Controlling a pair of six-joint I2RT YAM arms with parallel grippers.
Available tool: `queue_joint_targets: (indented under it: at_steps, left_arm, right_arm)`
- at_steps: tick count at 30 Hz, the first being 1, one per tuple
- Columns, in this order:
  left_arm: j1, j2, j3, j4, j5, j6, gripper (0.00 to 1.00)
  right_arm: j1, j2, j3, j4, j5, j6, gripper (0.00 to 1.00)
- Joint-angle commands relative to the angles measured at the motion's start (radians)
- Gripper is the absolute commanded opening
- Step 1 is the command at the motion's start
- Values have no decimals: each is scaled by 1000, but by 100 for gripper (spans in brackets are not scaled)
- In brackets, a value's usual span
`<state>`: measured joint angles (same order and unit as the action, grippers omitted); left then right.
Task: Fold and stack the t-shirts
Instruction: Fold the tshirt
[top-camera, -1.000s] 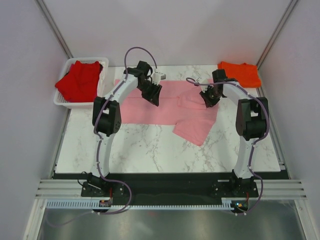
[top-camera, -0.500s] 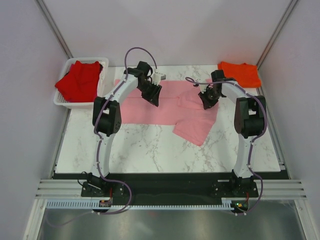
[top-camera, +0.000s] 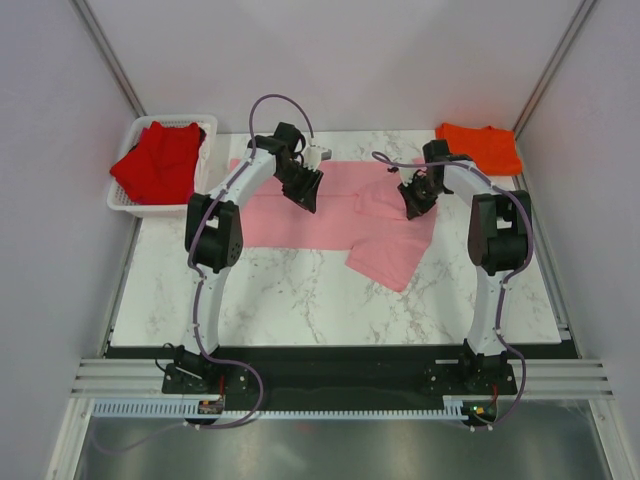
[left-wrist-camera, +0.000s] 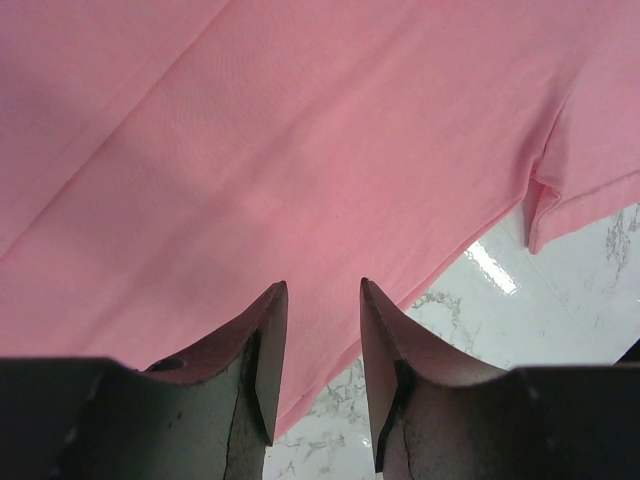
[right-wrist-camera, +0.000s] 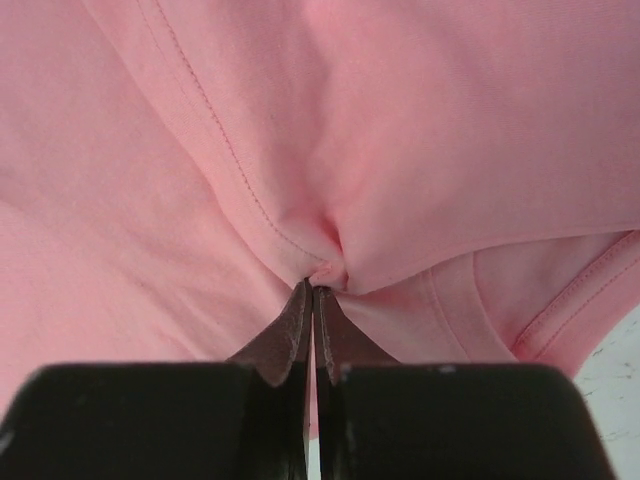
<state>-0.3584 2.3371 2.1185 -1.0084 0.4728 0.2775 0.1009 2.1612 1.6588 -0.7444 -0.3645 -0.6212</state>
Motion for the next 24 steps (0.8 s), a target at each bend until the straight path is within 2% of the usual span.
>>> queue_joint_targets:
  at_steps: [1, 4, 10, 24]
  left_arm:
    - [-1, -4, 15, -6, -5, -11, 42]
    - [-1, -7, 17, -7, -2, -11, 42]
    - [-1, -4, 23, -6, -2, -6, 41]
    - [1, -12, 28, -2, -2, -4, 41]
  right_arm:
    - [-9, -9, 42, -36, -34, 9, 3]
    - [-17, -47, 53, -56, -47, 34, 0]
    - [-20, -63, 111, -138, -109, 83, 0]
    - [-21, -89, 68, -184, -168, 175, 0]
